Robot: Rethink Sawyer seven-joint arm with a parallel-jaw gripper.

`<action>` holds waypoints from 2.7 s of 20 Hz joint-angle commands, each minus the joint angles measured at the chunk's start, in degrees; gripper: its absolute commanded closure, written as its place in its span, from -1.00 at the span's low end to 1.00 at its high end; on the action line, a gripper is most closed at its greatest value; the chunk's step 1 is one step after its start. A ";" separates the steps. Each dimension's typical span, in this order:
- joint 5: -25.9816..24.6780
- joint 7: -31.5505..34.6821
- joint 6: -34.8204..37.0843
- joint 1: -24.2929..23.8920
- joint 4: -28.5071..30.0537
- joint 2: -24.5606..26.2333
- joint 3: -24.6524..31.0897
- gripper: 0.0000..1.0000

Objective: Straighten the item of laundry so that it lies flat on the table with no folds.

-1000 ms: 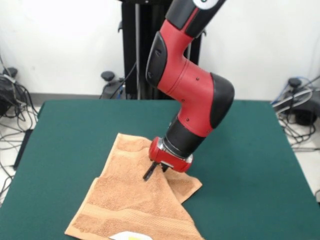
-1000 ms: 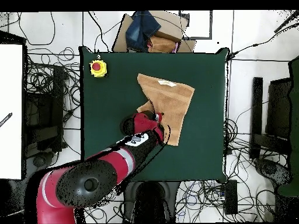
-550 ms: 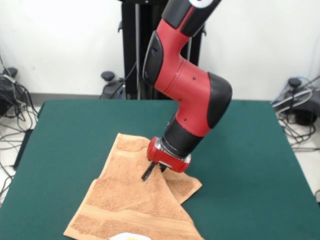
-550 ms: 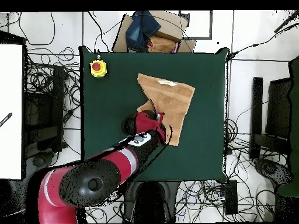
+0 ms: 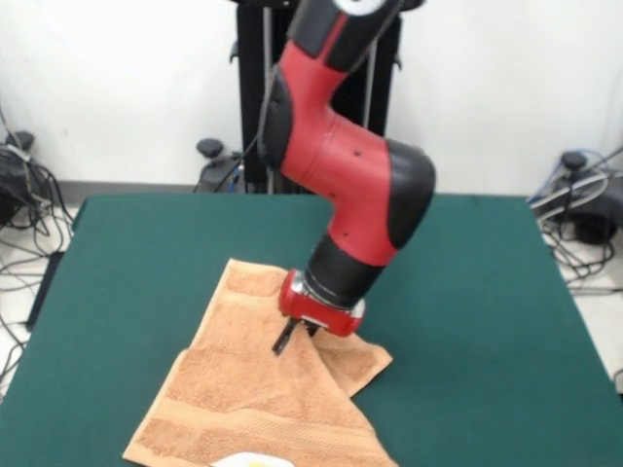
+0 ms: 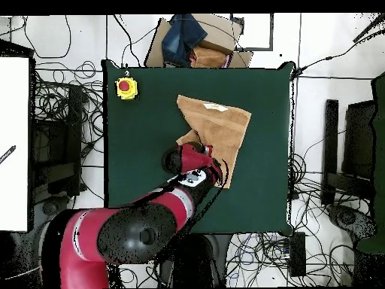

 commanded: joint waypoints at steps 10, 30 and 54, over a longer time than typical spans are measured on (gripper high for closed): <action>-22.36 -3.95 12.64 -28.81 12.90 -21.33 29.27 1.00; -24.06 -0.85 27.51 -39.65 14.66 -29.32 38.75 1.00; -22.40 14.25 43.20 -23.57 10.63 -35.49 17.63 1.00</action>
